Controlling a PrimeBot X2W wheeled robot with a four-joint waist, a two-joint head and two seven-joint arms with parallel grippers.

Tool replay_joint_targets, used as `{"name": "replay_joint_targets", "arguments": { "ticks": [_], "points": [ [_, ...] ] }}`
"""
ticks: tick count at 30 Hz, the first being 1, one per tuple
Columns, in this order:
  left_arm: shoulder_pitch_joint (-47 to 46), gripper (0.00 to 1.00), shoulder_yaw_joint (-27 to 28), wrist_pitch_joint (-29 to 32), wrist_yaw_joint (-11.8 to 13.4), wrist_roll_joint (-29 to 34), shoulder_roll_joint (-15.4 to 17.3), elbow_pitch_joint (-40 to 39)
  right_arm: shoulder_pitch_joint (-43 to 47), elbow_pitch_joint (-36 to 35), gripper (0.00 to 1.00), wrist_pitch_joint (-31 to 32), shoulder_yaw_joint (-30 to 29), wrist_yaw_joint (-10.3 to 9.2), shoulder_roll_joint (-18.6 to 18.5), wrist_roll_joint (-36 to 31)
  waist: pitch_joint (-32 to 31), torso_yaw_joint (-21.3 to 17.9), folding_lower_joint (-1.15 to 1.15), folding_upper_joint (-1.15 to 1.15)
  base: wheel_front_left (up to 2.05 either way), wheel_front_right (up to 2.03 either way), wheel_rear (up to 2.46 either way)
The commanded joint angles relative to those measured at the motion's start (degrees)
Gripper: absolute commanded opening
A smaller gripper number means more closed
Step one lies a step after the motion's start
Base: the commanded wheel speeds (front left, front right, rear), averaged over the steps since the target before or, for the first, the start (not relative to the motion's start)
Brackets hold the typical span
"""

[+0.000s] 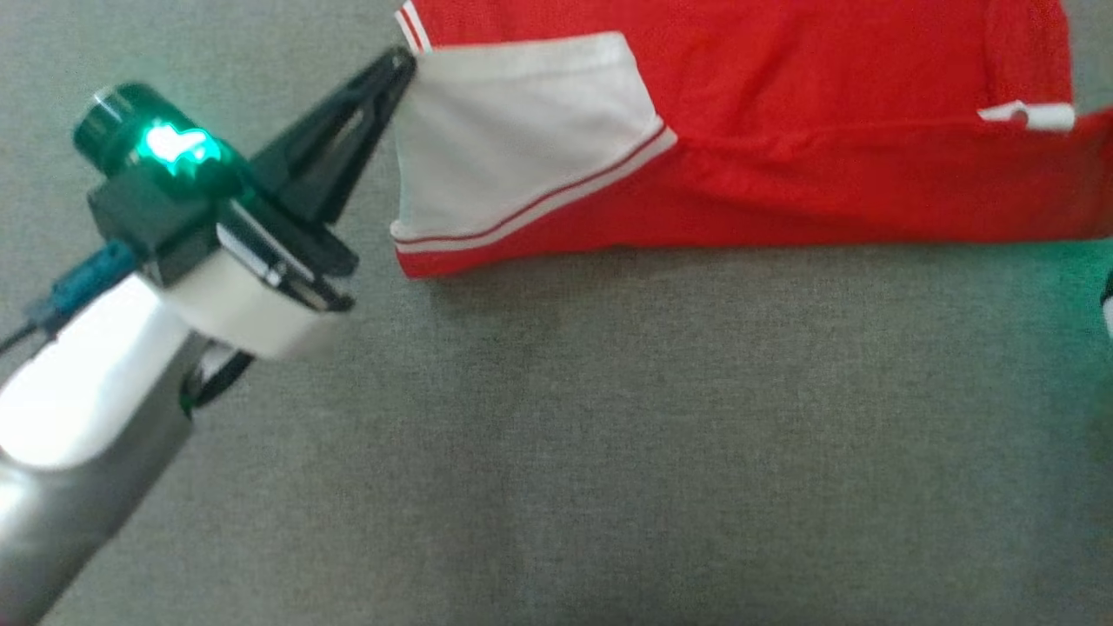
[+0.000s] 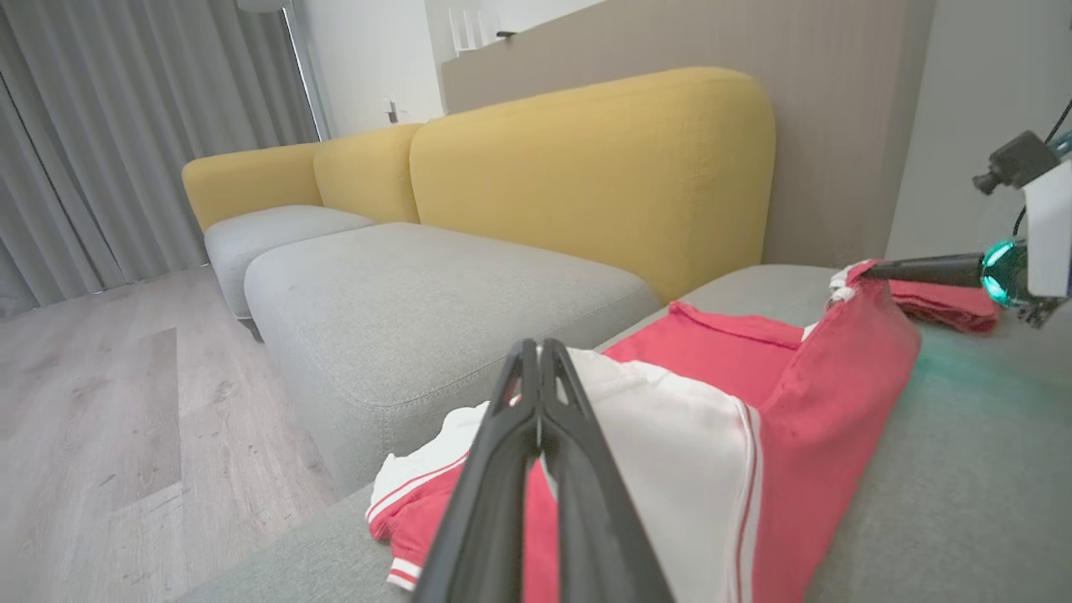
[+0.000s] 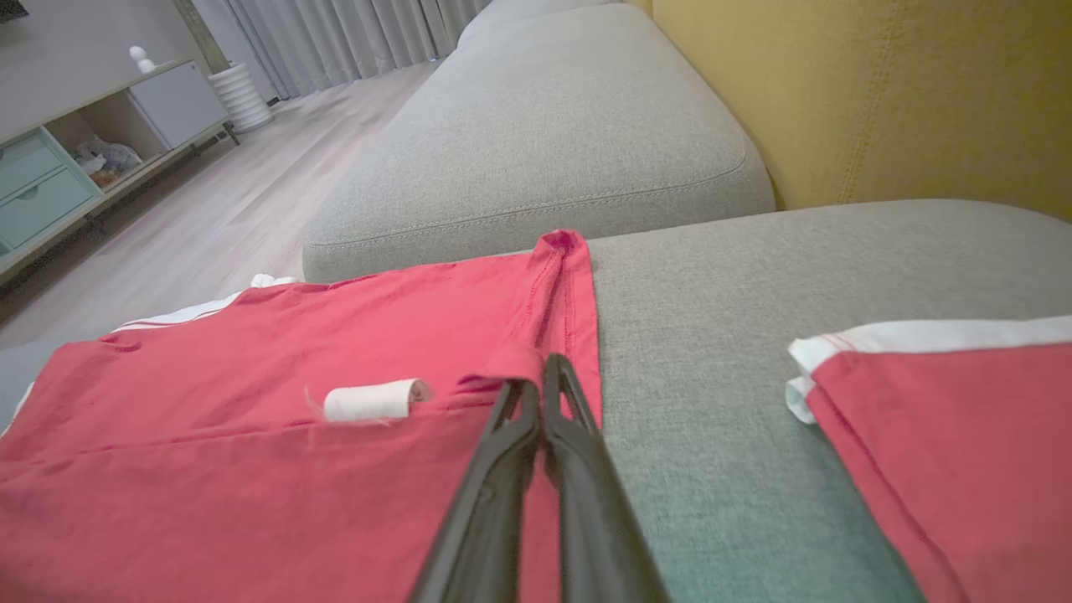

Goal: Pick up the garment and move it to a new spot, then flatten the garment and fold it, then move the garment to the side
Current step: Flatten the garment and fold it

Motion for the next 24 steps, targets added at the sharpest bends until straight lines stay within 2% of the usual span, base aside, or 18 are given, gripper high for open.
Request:
{"name": "replay_joint_targets", "arguments": {
  "ticks": [1,5,13,14,15,16,20,24],
  "points": [
    [-2.6,0.00,1.9,-0.3,0.1,-0.2,2.3,-0.1,-1.3,-1.1,0.00,0.1,0.9,0.37,-1.8,-0.5,0.8,-0.3,-0.01,0.00,0.00,0.00,0.00],
    [-7.1,0.00,0.2,-0.3,0.1,0.0,2.3,3.4,-5.6,1.4,0.00,-0.2,2.5,0.37,-1.7,-1.3,2.4,-0.6,-0.01,0.00,0.00,0.00,0.00],
    [-12.3,0.00,0.4,-0.3,0.1,0.7,-0.5,7.3,-11.4,6.8,0.00,-1.1,4.8,0.37,-1.3,-3.1,4.8,-0.3,-0.01,0.00,0.00,0.00,0.00],
    [-12.5,0.01,0.3,-0.3,0.1,0.6,-0.9,7.9,-11.8,7.5,0.06,-1.0,5.1,0.37,-1.3,-3.3,5.0,-0.2,-0.01,0.00,0.00,0.00,0.00],
    [-12.6,0.48,0.4,-0.3,0.1,0.4,-1.2,8.6,-12.0,8.0,0.35,-0.9,5.8,0.37,-1.3,-3.5,5.1,-0.2,-0.01,0.00,0.00,0.00,0.00],
    [-12.6,1.00,0.6,-0.3,0.1,0.3,-1.6,9.2,-12.3,8.4,1.00,-1.1,6.1,0.37,-1.2,-3.7,5.2,-0.2,-0.01,0.00,0.00,0.00,0.00],
    [-10.3,1.00,5.6,-0.3,0.3,0.9,-3.6,10.1,-12.8,9.9,1.00,-3.7,6.4,0.37,-0.6,-4.5,4.8,-0.2,-0.01,0.00,0.00,0.00,0.00],
    [-1.9,1.00,12.2,-0.3,2.1,1.2,-7.0,8.8,-11.4,11.1,1.00,-6.9,6.1,0.37,0.7,-4.0,3.1,-0.3,-0.01,0.00,0.00,0.00,0.00]
  ]
}}
